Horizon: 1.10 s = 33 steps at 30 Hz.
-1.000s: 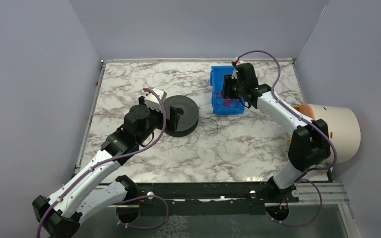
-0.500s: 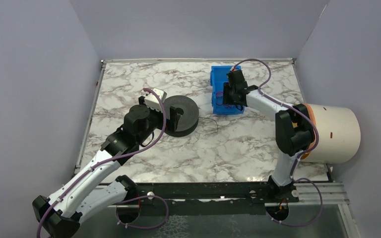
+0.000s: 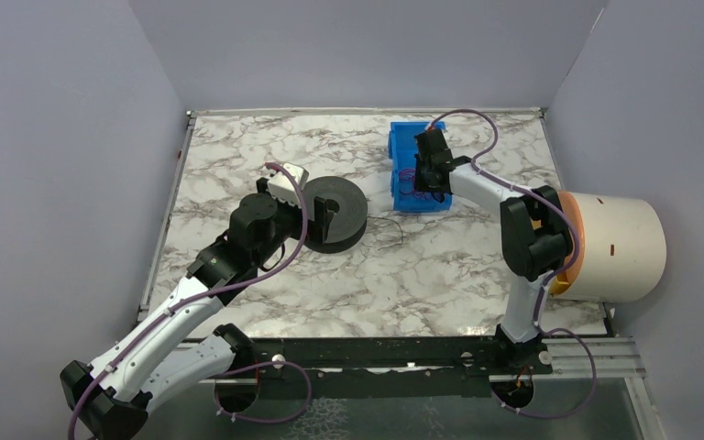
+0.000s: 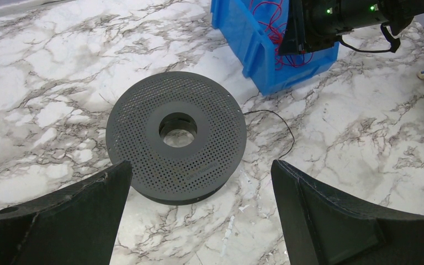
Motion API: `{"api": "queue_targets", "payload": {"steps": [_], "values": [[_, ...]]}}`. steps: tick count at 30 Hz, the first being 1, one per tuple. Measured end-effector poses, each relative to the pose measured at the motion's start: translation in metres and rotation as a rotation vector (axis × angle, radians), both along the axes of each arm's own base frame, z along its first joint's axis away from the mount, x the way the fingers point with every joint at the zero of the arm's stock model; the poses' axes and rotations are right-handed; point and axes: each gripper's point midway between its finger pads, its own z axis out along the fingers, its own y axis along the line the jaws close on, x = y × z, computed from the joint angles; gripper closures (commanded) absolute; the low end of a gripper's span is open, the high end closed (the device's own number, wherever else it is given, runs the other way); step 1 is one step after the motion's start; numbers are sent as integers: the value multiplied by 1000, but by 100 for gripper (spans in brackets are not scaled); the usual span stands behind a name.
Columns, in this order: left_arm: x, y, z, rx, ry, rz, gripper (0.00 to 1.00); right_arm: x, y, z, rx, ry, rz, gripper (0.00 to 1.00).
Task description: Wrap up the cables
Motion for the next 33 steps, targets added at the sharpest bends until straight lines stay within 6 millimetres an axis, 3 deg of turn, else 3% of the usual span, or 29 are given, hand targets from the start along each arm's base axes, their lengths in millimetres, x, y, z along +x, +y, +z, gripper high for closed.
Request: {"api": "queue_targets", "payload": {"steps": [3, 8, 11, 14, 22, 33], "values": [[0, 0, -1, 2, 2, 0, 1, 2, 1, 1, 5, -8, -3, 99], [1, 0, -1, 3, 4, 0, 1, 5, 2, 6, 11, -27, -5, 99], [1, 0, -2, 3, 4, 0, 1, 6, 2, 20, 21, -57, -2, 99], [1, -1, -2, 4, 4, 0, 1, 8, 3, 57, 48, -135, 5, 99], [1, 0, -2, 3, 4, 0, 1, 7, 1, 177, 147, -415, 17, 99], [1, -1, -2, 3, 4, 0, 1, -5, 0, 259, 222, -593, 40, 99]]}}
